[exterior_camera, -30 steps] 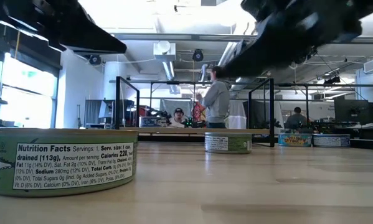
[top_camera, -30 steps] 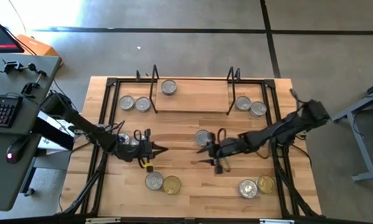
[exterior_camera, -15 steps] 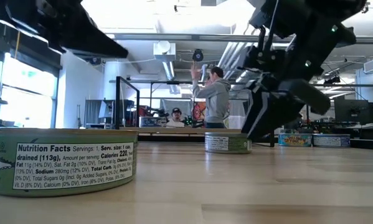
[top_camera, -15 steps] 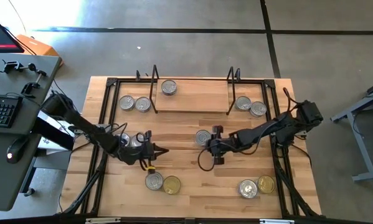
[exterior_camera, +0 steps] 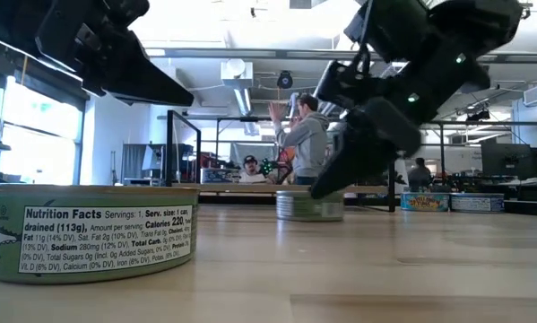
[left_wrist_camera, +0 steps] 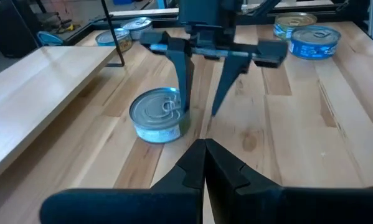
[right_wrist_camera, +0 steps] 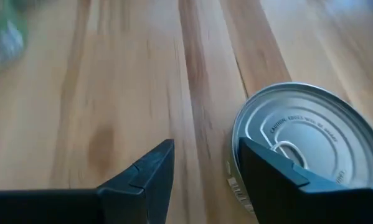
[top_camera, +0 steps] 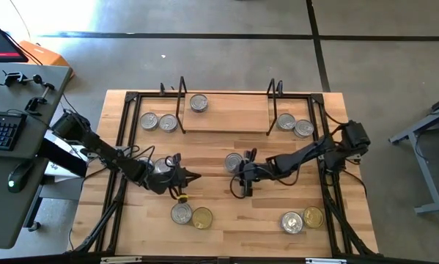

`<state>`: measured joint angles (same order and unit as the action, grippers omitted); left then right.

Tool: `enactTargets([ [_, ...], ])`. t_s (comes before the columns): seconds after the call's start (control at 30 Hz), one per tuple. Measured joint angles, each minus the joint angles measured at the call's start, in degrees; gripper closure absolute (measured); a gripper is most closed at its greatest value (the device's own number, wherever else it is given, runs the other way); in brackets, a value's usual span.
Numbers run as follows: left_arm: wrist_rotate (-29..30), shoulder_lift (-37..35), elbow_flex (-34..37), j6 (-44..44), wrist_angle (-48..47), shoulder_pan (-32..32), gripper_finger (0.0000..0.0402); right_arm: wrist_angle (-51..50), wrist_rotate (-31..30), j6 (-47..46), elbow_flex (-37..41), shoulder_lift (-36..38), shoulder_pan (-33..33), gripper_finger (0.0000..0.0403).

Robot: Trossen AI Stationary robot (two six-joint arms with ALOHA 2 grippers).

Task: Stack canned seafood by type on shelf
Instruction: Put the green tuna can on the shelf

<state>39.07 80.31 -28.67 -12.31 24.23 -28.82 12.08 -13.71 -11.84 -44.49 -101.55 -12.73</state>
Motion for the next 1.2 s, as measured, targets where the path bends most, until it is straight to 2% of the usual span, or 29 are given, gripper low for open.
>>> enactTargets([
  [0.17,0.0,0.0,0.0,-0.1,0.0,0.0,0.0401,13.5,1.9,-7.8,0.2,-3.4,0.0,0.0231],
  [0.3,0.0,0.0,0.0,-0.3,0.0,0.0,0.0401,19.1,3.9,-4.8,0.3,-2.3,0.1,0.0231],
  [0.4,-0.6,0.1,0.0,-1.6,0.0,0.4,0.0401,14.4,2.4,-2.7,0.3,1.3,1.0,0.0231],
  [0.57,-5.3,2.1,-0.2,-3.1,0.3,2.9,0.0401,0.9,-1.1,-2.8,0.2,7.6,4.2,0.0231],
  [0.73,-7.9,7.5,-2.2,-2.0,1.2,5.2,0.0401,-10.0,-5.5,-6.2,0.2,7.6,8.4,0.0231],
  [0.87,-11.6,13.3,-4.9,0.7,3.1,7.2,0.0401,-11.7,-5.0,-9.0,0.2,5.0,10.6,0.0231],
  [0.97,-11.8,17.6,-7.7,1.6,3.2,9.0,0.0401,-10.7,-2.6,-9.1,0.2,3.6,11.0,0.0231],
  [1.2,-12.0,24.8,-11.9,3.5,2.6,13.3,0.0401,-9.6,2.9,-11.7,0.3,3.2,8.0,0.0231],
])
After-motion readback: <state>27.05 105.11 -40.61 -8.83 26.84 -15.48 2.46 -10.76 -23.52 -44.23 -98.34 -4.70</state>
